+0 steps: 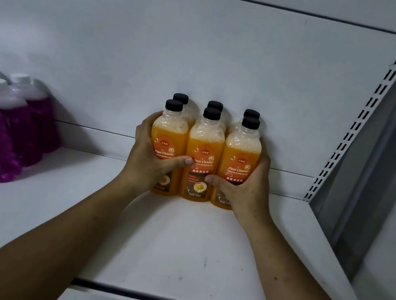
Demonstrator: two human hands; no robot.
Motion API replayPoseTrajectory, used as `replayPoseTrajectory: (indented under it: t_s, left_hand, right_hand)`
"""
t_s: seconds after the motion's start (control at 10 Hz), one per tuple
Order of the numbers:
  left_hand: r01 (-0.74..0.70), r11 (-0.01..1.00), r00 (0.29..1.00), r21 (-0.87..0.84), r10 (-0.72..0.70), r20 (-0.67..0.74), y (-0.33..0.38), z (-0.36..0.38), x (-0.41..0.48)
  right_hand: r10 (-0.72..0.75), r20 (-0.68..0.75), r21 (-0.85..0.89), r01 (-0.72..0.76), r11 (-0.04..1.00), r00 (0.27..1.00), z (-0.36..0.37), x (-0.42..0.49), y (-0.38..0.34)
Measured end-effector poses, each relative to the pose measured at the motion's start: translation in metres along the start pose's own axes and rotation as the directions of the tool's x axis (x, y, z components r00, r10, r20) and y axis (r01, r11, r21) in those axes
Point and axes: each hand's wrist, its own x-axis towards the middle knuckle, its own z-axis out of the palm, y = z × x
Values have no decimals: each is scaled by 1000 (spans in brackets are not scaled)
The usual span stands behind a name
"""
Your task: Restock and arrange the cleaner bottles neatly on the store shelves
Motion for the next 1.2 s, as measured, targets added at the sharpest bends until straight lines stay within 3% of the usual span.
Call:
replayPoseTrajectory:
  t_s: [1.1,1.2]
  left_hand:
    - [1,996,1000,94,-3,23,-1,-6,-2]
    - [11,991,1000,133,-12,7,5,-7,-5]
  right_hand:
    - [20,-6,-67,-20,998,1000,-3,0,2]
    - [17,-34,12,-17,1000,999,-5,-5,-6]
